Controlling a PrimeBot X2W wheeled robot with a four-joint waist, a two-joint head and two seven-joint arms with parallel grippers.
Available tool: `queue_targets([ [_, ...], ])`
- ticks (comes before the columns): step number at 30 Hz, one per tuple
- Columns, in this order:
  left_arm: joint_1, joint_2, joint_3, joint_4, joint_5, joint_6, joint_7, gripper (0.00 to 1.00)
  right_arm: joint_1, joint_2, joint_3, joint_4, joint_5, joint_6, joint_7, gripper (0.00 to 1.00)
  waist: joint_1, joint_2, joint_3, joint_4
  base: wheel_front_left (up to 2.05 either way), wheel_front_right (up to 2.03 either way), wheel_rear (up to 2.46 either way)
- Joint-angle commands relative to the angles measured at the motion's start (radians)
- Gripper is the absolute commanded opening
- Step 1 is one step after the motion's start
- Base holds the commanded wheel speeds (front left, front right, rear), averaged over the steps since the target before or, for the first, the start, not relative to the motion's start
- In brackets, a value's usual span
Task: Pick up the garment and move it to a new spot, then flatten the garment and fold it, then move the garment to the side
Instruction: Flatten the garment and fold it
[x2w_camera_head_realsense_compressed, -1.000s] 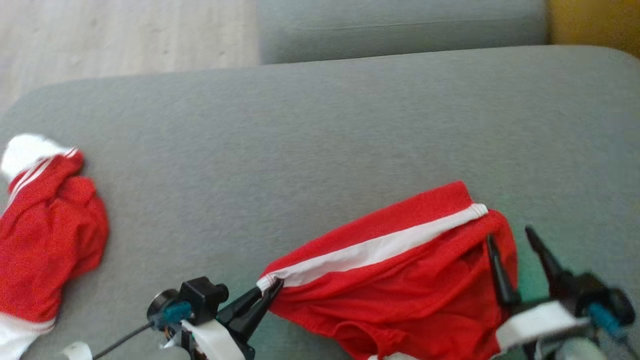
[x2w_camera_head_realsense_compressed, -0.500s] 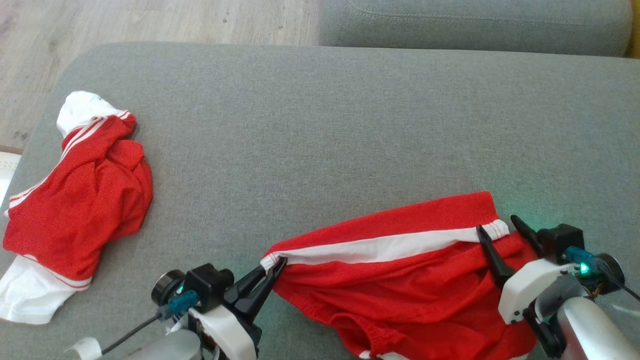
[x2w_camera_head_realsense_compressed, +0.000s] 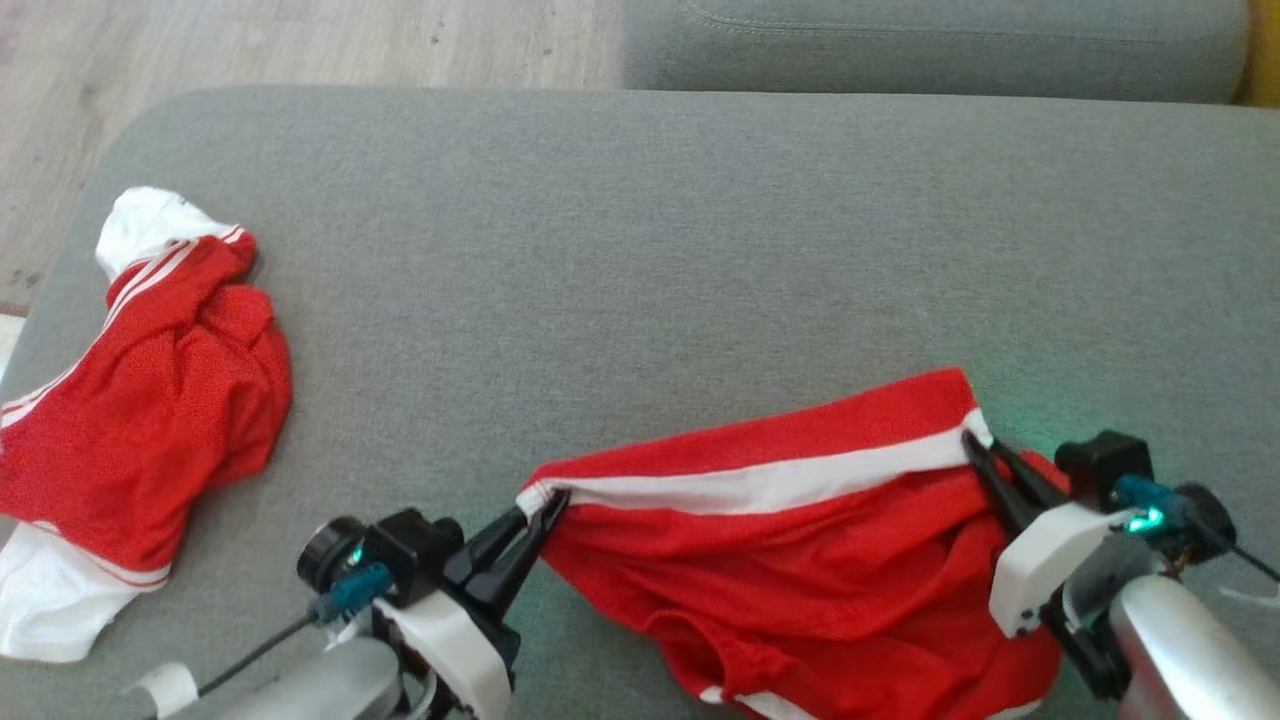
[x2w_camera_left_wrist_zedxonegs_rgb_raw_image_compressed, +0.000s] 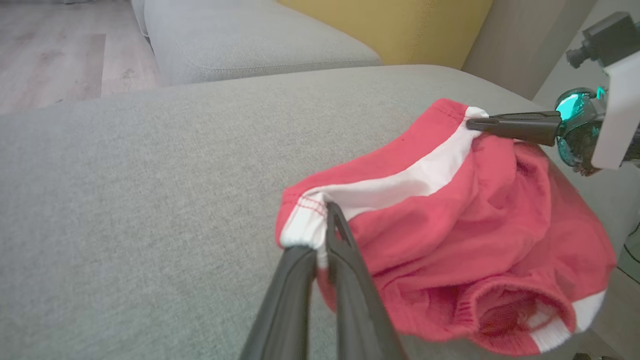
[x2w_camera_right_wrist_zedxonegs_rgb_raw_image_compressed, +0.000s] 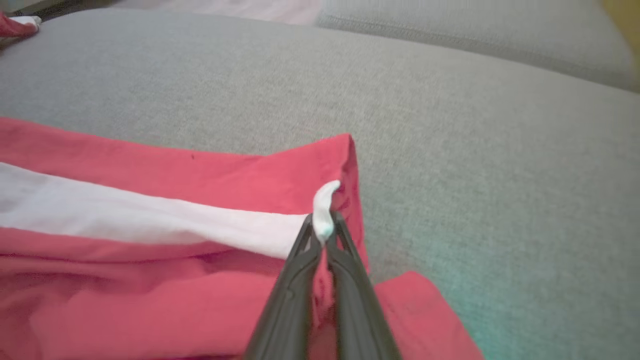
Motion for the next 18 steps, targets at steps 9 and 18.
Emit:
queue_targets([
  [9, -0.256, 0.005, 0.124, -0.031, 0.085, -0.042, -0.020, 0.00, -0.180, -0.117, -0.064, -0.108, 0.000, -0.001, -0.043, 0.00, -0.0001, 0.0000, 0.022, -0.092, 0.00, 0.00, 0.00],
  [18, -0.637, -0.134, 0.328, 0.028, 0.213, -0.088, -0.021, 0.00, -0.501, -0.216, -0.162, -0.178, -0.033, -0.001, -0.047, 0.00, -0.0001, 0.0000, 0.129, -0.204, 0.00, 0.00, 0.00],
])
